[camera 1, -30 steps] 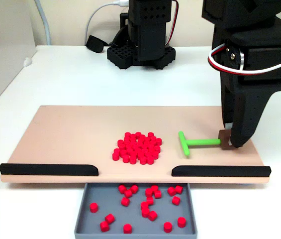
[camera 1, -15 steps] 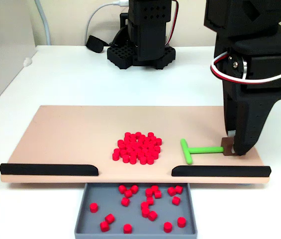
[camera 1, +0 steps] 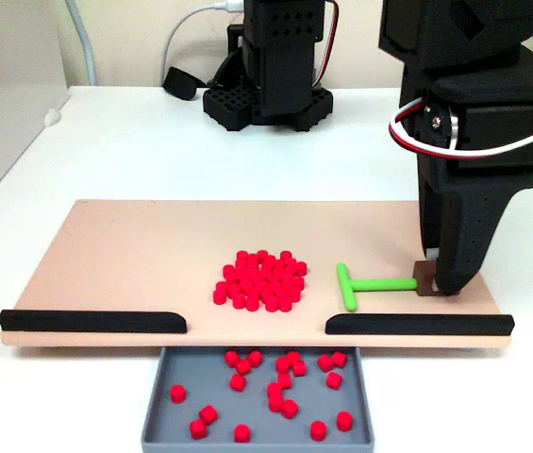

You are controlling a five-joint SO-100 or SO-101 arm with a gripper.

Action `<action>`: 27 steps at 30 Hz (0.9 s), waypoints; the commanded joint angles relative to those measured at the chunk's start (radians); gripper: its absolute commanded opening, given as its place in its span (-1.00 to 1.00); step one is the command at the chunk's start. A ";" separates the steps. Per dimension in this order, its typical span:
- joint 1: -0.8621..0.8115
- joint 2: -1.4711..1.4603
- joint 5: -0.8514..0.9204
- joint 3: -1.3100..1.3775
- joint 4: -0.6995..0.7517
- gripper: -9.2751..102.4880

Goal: Push granules from left to the grey container

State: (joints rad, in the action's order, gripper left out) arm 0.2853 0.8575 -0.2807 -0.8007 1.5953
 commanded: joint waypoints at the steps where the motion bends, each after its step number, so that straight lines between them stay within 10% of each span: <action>1: -0.015 0.012 0.014 0.017 0.003 -0.84; 27: -0.086 0.006 0.107 0.012 0.011 -0.84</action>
State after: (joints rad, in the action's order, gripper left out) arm 0.2148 0.8575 -0.1902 -0.8007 1.6045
